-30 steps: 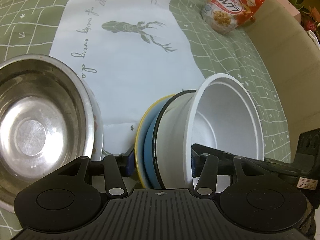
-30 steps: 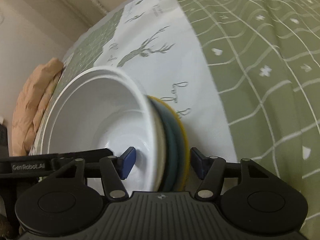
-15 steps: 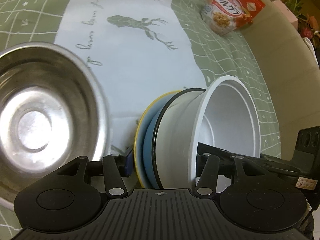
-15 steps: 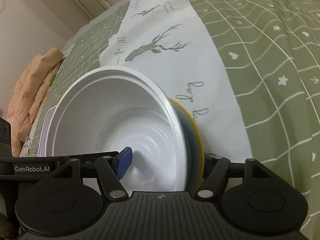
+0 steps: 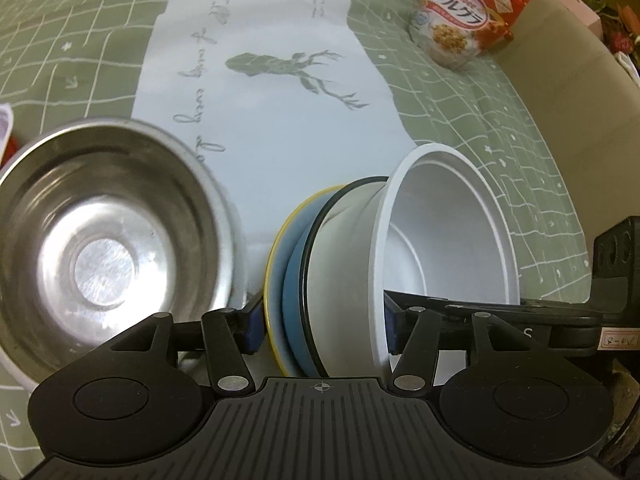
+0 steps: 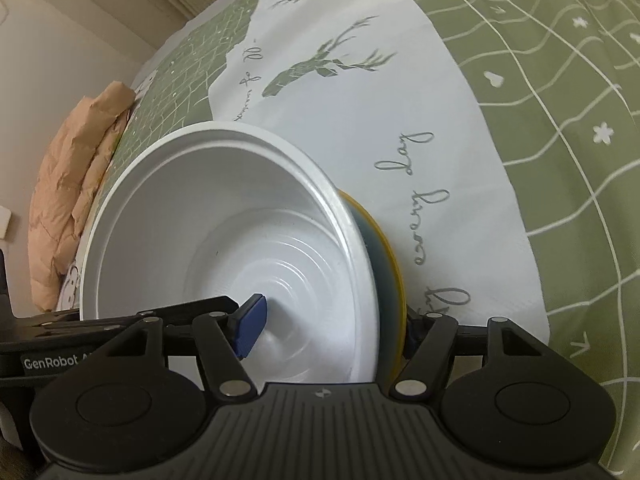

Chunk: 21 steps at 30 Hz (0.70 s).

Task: Organize plates and bowls

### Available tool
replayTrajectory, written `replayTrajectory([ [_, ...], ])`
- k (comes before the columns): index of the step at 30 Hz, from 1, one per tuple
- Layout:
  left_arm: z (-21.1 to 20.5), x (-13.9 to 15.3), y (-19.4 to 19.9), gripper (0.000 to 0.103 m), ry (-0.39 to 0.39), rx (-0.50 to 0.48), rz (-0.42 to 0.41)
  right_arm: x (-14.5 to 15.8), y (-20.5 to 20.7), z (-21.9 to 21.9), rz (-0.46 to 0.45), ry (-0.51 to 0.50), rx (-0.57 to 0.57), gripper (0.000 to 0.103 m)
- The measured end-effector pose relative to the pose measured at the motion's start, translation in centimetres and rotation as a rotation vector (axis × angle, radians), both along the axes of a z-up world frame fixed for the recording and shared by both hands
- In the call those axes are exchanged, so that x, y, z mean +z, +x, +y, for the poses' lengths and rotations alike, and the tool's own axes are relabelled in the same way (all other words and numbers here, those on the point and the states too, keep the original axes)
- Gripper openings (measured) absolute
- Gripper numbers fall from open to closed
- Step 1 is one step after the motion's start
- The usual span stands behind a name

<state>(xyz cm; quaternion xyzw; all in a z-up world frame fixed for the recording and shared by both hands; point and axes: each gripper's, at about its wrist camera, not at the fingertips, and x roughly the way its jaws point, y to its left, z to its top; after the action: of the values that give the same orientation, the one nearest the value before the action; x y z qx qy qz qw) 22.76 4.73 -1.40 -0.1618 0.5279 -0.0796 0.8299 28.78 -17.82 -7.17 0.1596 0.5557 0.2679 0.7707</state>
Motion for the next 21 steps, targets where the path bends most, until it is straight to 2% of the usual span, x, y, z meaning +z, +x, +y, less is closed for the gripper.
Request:
replayTrajectory([
  [13,-0.91,-0.25,0.68,0.058,0.021,-0.029,0.010,0.16,-0.22,-0.53,-0.056,-0.026,0.015,0.066],
  [21,-1.00,-0.40,0.74,0.058,0.038,-0.029,0.014,-0.05,-0.22,-0.71,-0.057,-0.020,0.008,0.067],
])
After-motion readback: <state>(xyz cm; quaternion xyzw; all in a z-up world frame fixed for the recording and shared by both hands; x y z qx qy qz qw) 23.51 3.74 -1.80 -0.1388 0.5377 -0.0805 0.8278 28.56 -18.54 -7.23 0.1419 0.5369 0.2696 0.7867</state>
